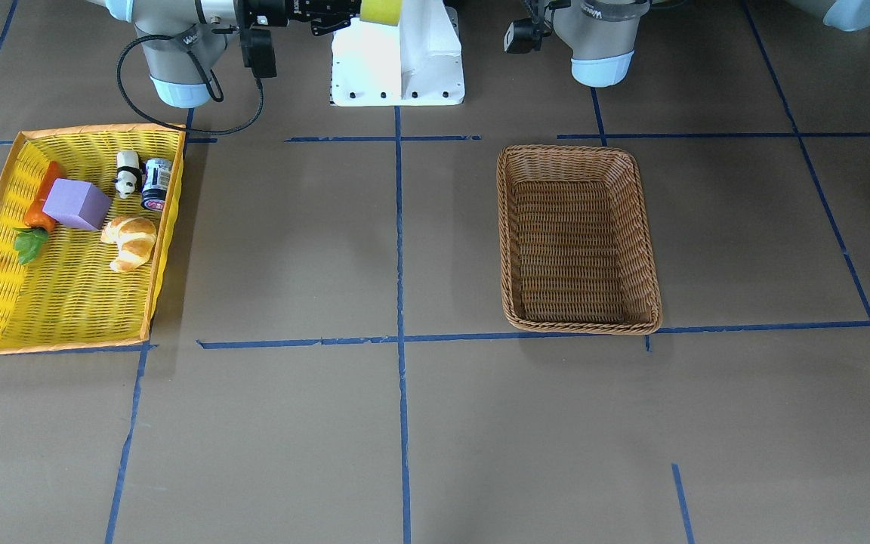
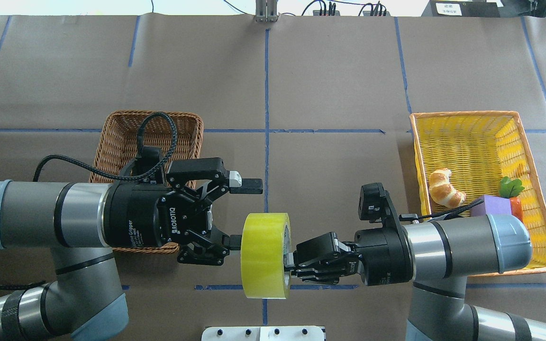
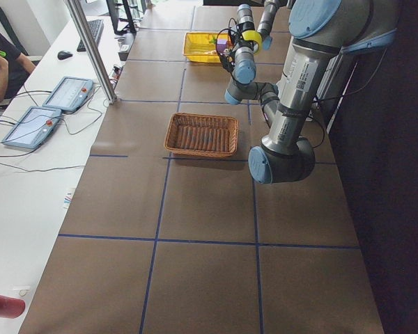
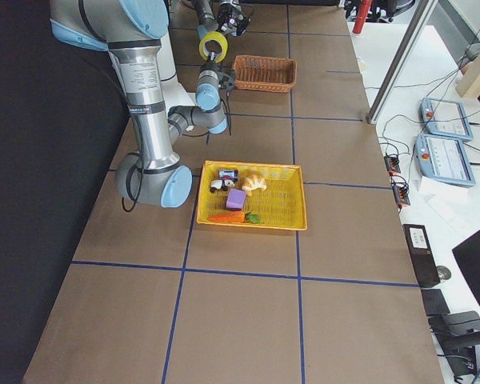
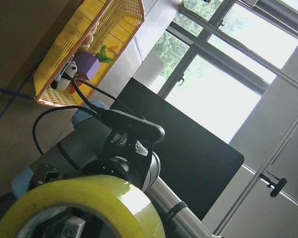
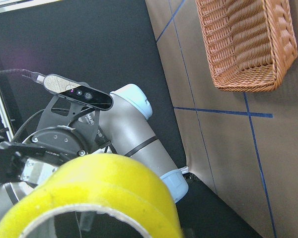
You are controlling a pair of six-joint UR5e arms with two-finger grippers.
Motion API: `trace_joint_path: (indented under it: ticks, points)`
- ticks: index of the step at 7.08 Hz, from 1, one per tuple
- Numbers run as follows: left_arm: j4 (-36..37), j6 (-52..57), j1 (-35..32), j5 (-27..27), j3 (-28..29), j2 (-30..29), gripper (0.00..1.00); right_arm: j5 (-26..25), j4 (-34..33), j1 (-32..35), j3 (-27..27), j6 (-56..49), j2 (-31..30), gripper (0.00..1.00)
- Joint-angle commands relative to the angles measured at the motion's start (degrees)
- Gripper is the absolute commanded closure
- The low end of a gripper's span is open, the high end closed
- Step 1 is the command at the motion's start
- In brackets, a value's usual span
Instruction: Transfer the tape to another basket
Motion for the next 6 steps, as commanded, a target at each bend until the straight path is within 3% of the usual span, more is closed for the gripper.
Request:
trace_joint_path:
  ticks: [1,4,6]
  points:
    - [0.2,0.0,1.1,1.0,0.0,-0.2,0.00,-0.9,0.0,-0.6,0.0,-0.1,0.1,0.98]
    - [0.4,0.0,1.3,1.0,-0.2,-0.2,0.04,-1.4,0.0,-0.5,0.0,-0.1,0.1,0.97]
    - [0.3,0.0,1.5,1.0,-0.2,-0.2,0.28,-2.6,0.0,-0.8,-0.1,-0.1,0.1,0.84]
